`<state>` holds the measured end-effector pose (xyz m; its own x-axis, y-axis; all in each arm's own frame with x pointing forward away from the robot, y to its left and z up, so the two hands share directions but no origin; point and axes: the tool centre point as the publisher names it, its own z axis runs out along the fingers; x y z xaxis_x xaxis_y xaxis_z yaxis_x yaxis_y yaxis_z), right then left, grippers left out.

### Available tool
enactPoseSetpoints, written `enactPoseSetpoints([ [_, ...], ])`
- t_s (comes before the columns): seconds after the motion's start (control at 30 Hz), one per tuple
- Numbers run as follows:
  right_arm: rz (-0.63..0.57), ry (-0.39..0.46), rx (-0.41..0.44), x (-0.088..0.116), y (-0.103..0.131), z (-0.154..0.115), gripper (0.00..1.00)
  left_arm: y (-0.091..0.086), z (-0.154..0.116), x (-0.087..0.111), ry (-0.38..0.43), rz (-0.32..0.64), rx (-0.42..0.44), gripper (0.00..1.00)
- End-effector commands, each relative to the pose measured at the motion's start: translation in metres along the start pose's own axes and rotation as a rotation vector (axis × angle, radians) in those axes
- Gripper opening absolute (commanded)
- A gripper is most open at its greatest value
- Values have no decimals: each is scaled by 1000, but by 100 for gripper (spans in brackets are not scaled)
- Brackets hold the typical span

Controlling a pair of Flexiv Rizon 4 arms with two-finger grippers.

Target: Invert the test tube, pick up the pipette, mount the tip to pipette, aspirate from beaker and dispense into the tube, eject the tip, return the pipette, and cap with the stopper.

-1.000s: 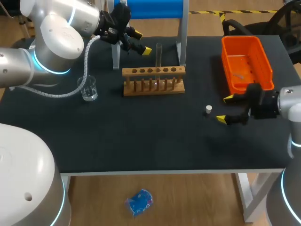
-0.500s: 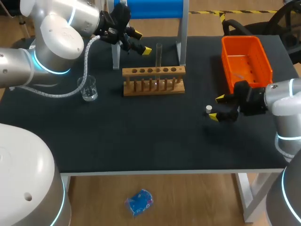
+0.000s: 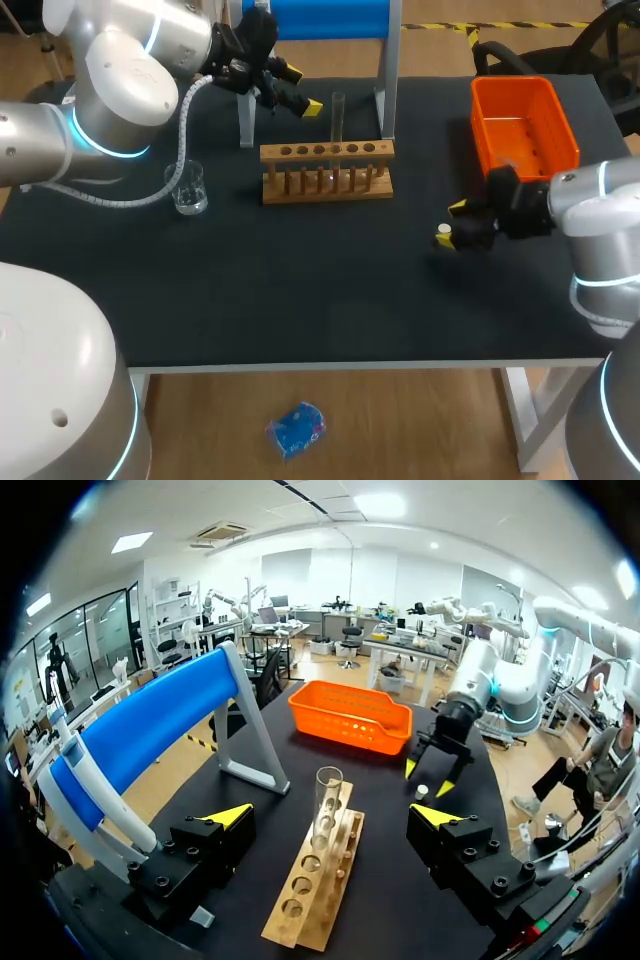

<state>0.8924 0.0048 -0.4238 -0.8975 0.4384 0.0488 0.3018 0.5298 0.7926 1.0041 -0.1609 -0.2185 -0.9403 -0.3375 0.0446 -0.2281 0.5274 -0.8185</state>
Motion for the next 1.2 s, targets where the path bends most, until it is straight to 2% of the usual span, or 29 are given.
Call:
enactPoseSetpoints([
  [0.03, 0, -3, 1, -1, 1, 5, 72, -1, -1, 0, 2, -1, -6, 100],
  [0.13, -1, -4, 1, -2, 3, 5, 64, -1, -1, 0, 2, -1, -6, 100],
  [0.23, -1, -5, 3, -2, 3, 6, 49, -1, -1, 0, 2, -1, -6, 100],
  [0.9, 9, 1, 22, 2, -2, 3, 48, -1, -1, 0, 2, -1, -6, 100],
  [1.2, 7, 4, 20, 0, -1, 4, 42, -1, -1, 0, 2, -1, -6, 100],
])
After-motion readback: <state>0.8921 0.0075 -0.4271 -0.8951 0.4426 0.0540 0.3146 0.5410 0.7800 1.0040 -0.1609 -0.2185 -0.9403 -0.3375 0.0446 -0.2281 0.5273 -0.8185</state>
